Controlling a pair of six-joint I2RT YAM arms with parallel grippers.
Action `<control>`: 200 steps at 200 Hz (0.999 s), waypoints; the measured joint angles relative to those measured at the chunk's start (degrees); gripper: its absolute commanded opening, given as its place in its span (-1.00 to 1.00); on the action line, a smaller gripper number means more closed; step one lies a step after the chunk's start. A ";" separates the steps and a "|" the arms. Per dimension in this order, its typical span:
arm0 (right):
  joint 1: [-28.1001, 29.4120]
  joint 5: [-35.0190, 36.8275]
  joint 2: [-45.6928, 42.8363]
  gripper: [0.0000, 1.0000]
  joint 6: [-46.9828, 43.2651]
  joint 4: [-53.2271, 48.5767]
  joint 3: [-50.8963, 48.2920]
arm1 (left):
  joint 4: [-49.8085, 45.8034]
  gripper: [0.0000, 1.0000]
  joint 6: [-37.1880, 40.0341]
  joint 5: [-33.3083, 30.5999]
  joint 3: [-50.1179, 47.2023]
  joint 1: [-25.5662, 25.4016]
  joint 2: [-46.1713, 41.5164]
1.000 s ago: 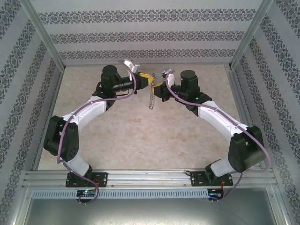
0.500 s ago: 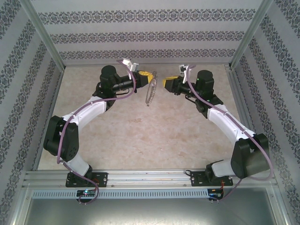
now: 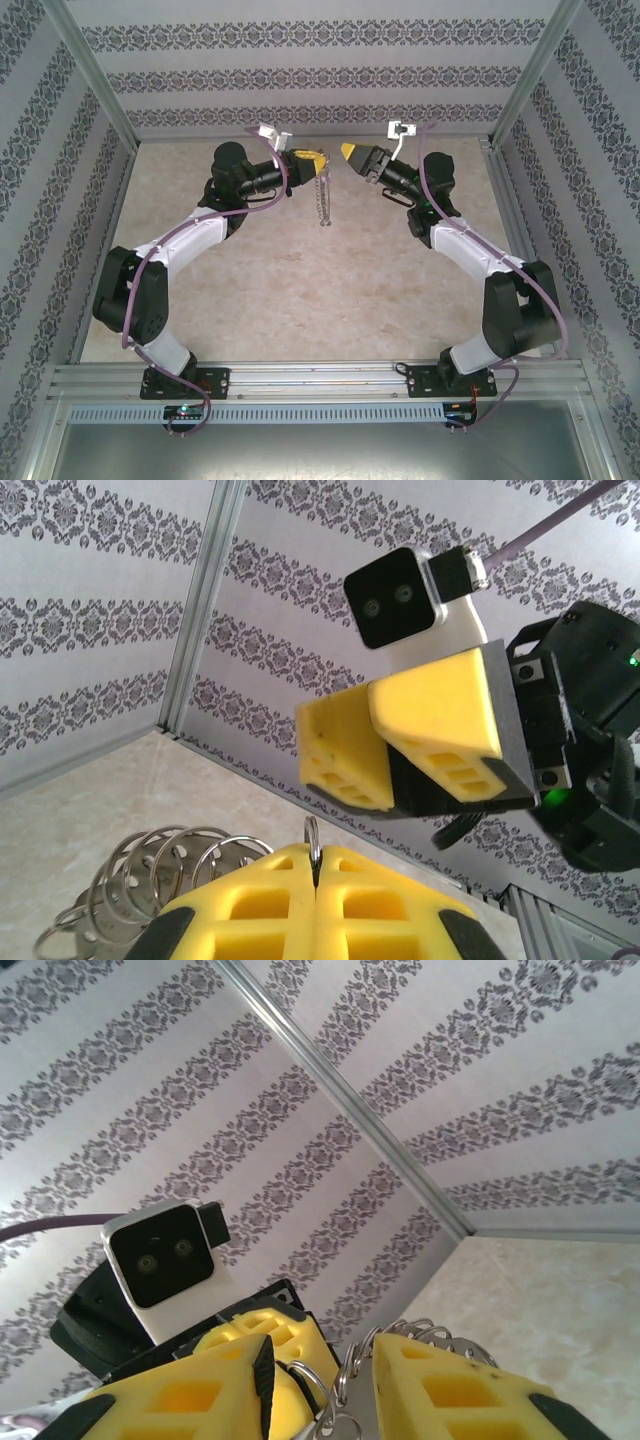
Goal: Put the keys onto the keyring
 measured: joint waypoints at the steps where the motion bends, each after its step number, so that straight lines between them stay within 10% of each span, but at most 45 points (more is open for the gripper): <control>1: 0.11 0.02 0.09 -0.33 0.13 0.20 0.00 | 0.07 -1.00 -0.09 -0.02 0.00 0.00 0.00; 155: 3.26 -0.94 4.92 -0.35 4.72 6.67 -0.04 | 1.38 -1.00 -1.88 0.00 -0.02 -0.33 0.00; 200: 3.50 -1.27 5.25 -0.70 5.20 7.80 0.09 | 1.36 -1.00 -1.88 -0.44 -0.04 -0.26 0.07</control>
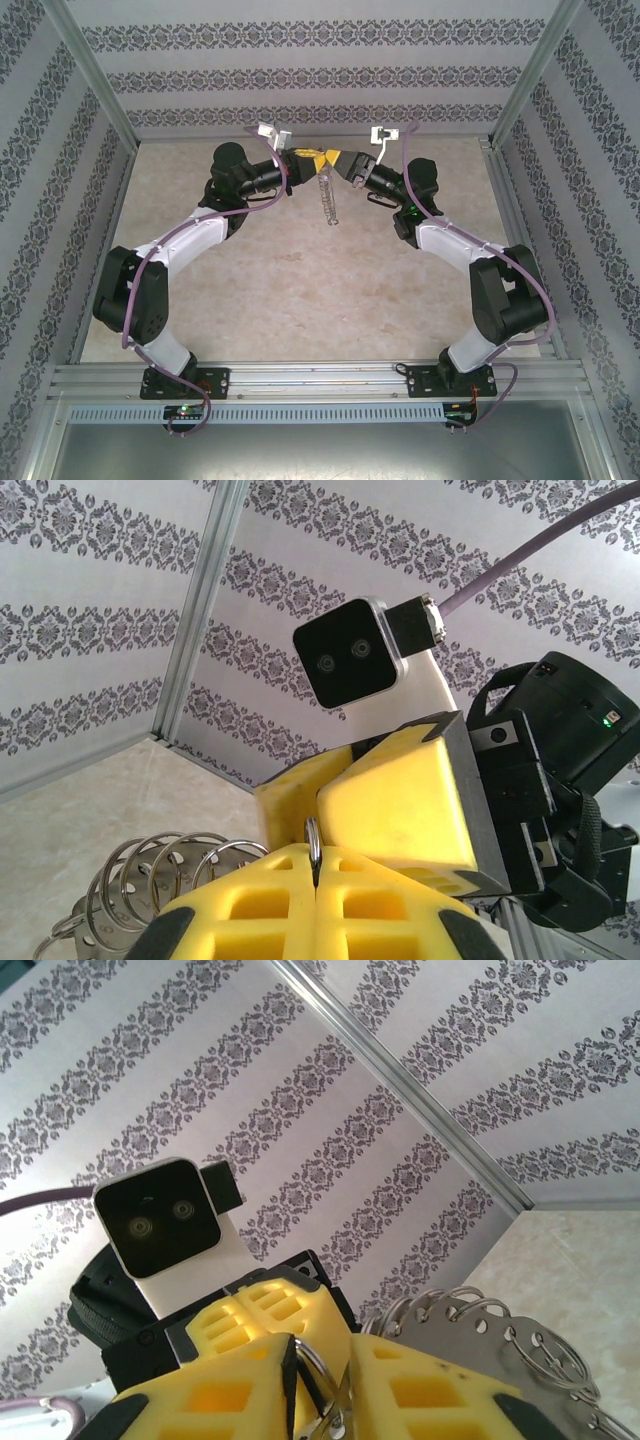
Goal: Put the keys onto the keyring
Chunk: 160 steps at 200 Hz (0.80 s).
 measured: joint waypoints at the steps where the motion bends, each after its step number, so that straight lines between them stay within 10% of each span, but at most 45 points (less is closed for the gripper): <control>1: 0.00 0.00 0.00 -0.71 -0.07 0.00 0.00 | 0.00 -1.00 0.00 0.00 0.00 0.00 0.00; 111: -0.15 -0.11 1.25 -1.00 0.98 3.30 0.07 | 0.39 -1.00 -1.22 -0.85 0.00 0.04 0.00; 160: -0.72 -1.42 1.22 -1.00 0.92 3.26 0.07 | 0.09 -0.52 -0.85 -1.05 0.00 0.00 0.00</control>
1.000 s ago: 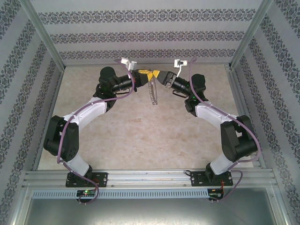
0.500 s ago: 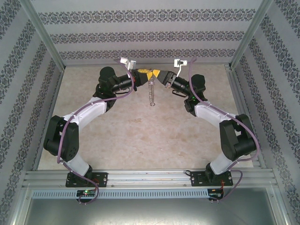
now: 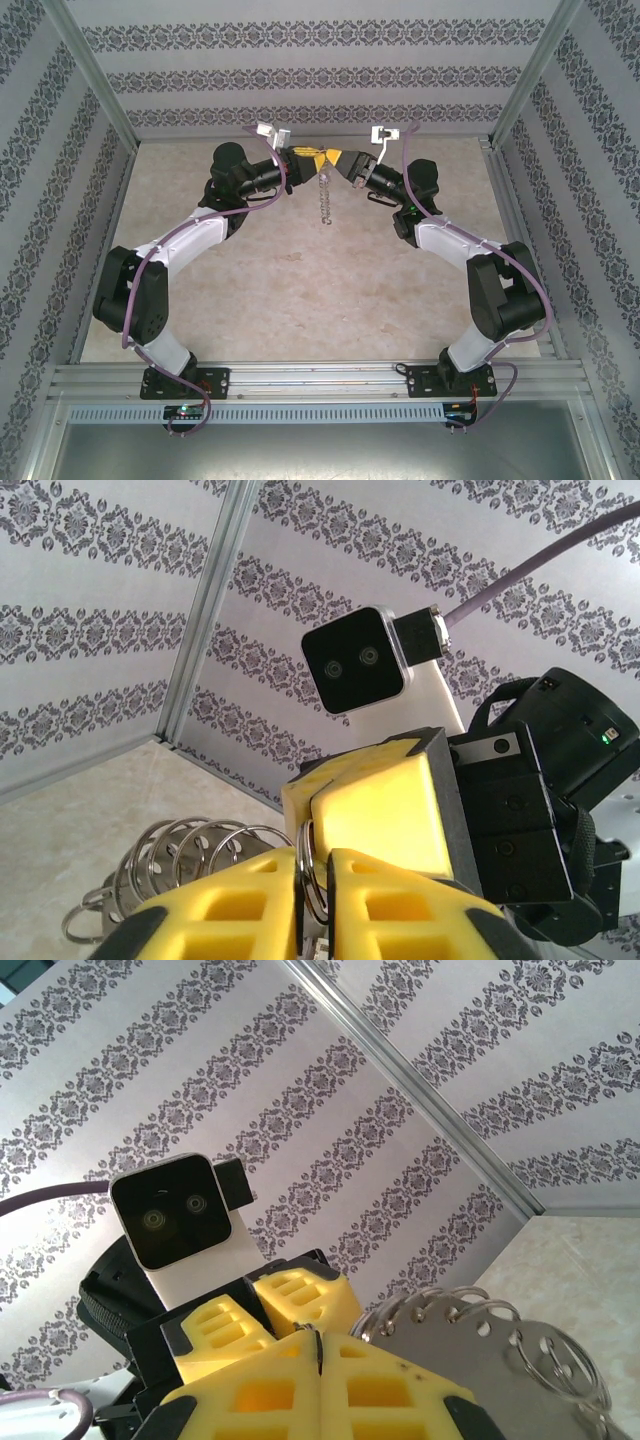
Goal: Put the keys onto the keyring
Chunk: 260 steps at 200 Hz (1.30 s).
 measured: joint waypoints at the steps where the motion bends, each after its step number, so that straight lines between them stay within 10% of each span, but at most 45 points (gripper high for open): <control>1: -0.02 -0.04 0.00 -1.00 0.00 0.00 0.00 | -0.02 -0.50 0.02 0.00 0.00 0.00 0.00; 88: -2.34 -2.05 0.33 -1.00 0.04 -1.75 0.24 | -3.50 0.43 3.76 -1.51 0.07 -0.07 -0.02; 260: -6.10 -8.90 1.95 -1.00 -5.44 -10.60 4.63 | -28.13 0.83 13.81 -1.86 11.08 2.71 -2.45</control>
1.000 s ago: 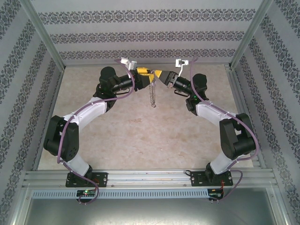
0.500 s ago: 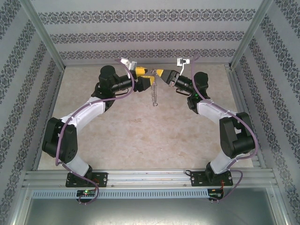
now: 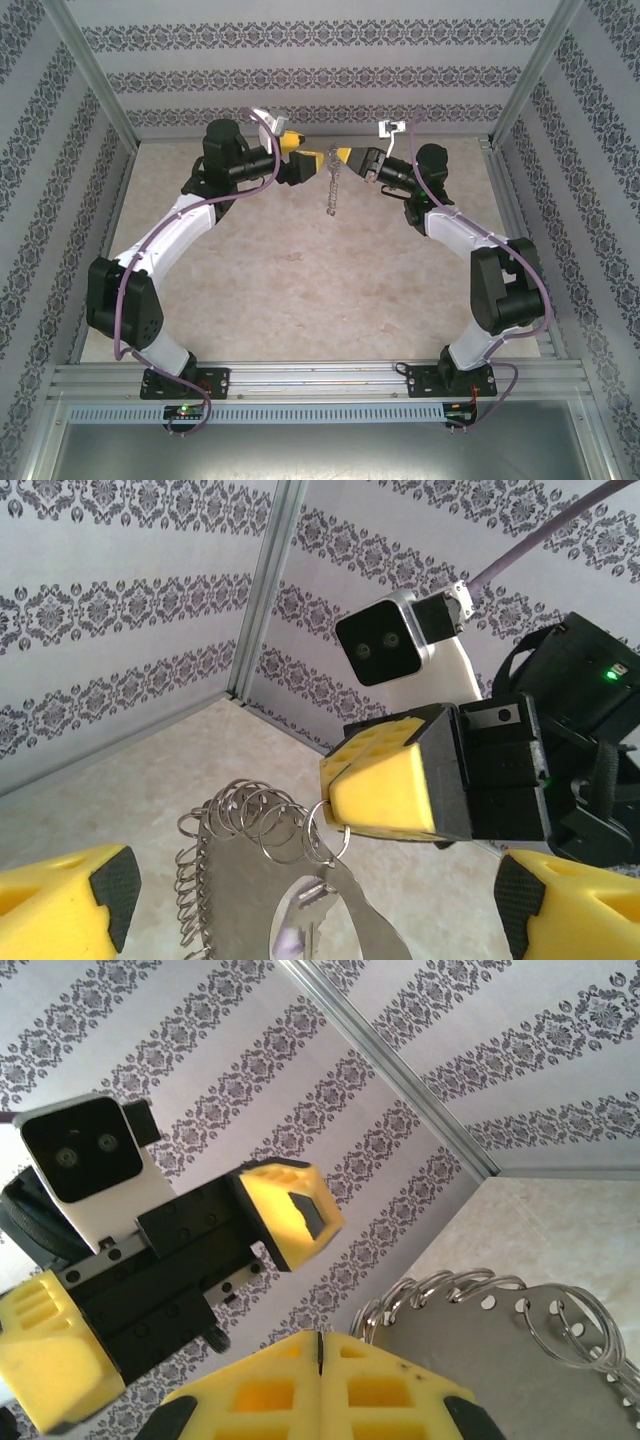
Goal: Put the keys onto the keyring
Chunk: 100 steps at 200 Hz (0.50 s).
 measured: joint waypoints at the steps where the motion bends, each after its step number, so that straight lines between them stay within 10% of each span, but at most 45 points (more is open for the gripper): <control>1: 0.00 -0.07 0.04 -1.00 0.00 0.00 0.04 | -0.11 0.83 0.04 0.04 0.09 0.00 0.00; 100: -0.70 -9.51 3.56 -1.00 -1.64 1.22 2.69 | -10.88 0.14 1.68 8.59 6.64 0.37 4.44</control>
